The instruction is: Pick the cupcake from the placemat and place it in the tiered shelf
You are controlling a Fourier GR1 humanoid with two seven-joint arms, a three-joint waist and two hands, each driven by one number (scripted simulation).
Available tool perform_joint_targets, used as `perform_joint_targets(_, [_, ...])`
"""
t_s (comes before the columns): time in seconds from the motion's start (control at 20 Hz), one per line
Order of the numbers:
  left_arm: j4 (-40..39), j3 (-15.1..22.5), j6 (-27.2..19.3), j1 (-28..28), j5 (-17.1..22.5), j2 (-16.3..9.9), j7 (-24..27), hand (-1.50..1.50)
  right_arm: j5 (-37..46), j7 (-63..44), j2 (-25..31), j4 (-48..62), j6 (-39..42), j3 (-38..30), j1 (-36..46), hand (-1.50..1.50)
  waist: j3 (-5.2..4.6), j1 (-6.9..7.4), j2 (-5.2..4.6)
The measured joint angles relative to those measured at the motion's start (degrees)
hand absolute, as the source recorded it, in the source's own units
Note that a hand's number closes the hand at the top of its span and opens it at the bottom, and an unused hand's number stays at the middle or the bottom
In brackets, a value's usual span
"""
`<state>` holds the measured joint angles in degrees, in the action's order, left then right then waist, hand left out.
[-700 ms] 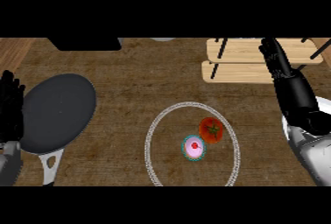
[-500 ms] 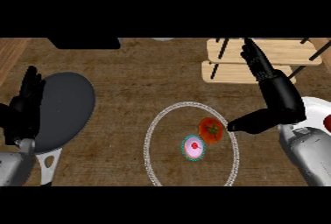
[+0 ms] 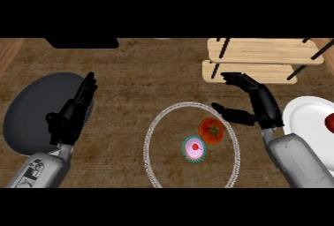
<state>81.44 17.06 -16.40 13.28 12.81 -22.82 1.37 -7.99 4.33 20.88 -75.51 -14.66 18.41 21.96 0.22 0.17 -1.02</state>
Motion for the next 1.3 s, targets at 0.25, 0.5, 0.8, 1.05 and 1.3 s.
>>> perform_joint_targets(0.25, [-1.39, 1.74, 1.06, 0.24, -1.51, 2.16, 0.17, 0.00, -3.94, 12.44, -4.80, 7.74, 1.06, -5.67, -1.75, -1.50, -0.08, 0.11, 0.49])
perform_joint_targets(0.5, [-1.89, 1.81, 1.88, -0.19, -2.45, 3.20, 0.29, 0.00, -6.93, 13.10, -1.74, 7.90, 12.45, -5.89, -1.08, -1.50, -0.17, 0.00, 0.85])
perform_joint_targets(0.8, [-1.25, 1.13, 2.27, -0.88, -3.02, 3.29, -0.29, 0.00, -3.86, 3.94, 5.42, -0.92, 19.75, -1.64, 0.42, -1.50, -0.26, -0.40, 1.22])
perform_joint_targets(1.05, [-1.46, 1.07, 2.32, -1.43, -3.97, 4.31, -0.02, 0.00, -1.98, -8.69, 9.25, -9.93, 22.70, 0.63, 3.89, -1.50, -0.30, -0.48, 1.30])
perform_joint_targets(1.3, [-0.87, 0.85, 2.72, -2.16, -4.19, 4.36, 0.03, 0.00, 1.54, -19.44, 13.75, -16.84, 28.34, 5.72, 7.40, -1.50, -0.34, -0.33, 1.39])
